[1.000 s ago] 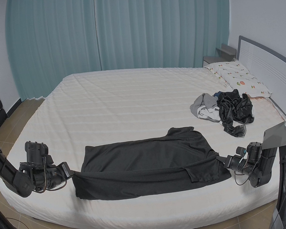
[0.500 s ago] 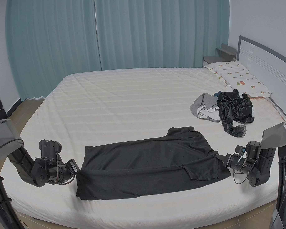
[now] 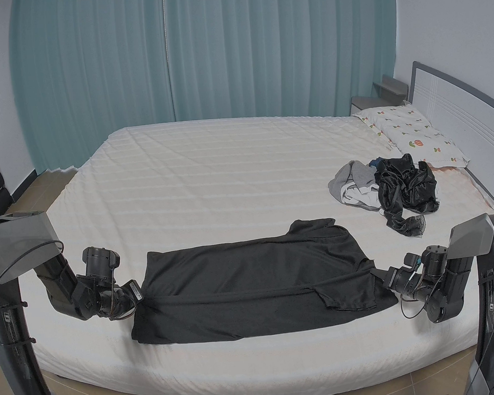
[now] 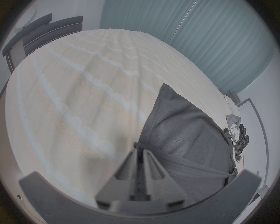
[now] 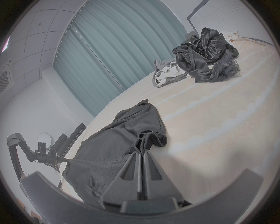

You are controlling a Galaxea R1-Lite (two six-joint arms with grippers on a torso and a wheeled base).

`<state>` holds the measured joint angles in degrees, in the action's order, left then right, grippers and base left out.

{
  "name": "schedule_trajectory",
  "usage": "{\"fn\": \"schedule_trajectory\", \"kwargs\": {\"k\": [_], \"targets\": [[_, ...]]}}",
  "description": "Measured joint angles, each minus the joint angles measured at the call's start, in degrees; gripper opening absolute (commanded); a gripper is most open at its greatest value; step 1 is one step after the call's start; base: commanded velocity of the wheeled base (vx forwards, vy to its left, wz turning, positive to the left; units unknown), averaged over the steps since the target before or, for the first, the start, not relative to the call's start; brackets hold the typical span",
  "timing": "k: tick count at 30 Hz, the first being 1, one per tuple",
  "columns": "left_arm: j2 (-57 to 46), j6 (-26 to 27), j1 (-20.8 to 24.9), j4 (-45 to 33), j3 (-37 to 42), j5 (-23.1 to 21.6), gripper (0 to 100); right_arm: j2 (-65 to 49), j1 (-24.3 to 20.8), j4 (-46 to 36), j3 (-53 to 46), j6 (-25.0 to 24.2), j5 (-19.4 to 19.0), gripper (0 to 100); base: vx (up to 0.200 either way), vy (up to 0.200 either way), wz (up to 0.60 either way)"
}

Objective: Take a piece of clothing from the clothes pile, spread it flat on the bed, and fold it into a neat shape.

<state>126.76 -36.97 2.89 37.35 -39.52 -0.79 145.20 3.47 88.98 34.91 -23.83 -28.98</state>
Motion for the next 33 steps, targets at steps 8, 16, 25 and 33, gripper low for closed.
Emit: {"fn": "schedule_trajectory", "kwargs": {"k": [8,16,25,33], "targets": [[1.5,-3.4,0.0,5.7,0.0,0.2,100,0.6,0.0,0.0,0.7,-2.0,0.0,100,0.000,0.000,0.00],[1.2,-4.5,-1.1,6.5,1.3,0.0,100,-0.7,1.1,0.0,0.2,-11.5,0.5,100,0.000,0.000,0.00],[-1.2,-7.5,-3.3,7.6,3.5,-3.8,100,-2.3,2.0,0.0,0.6,-24.5,2.5,100,0.111,0.000,0.00],[-1.9,-8.6,-3.8,8.0,3.9,-4.6,100,-2.3,2.2,0.0,0.2,-24.7,2.7,100,0.100,0.000,0.00]]}}
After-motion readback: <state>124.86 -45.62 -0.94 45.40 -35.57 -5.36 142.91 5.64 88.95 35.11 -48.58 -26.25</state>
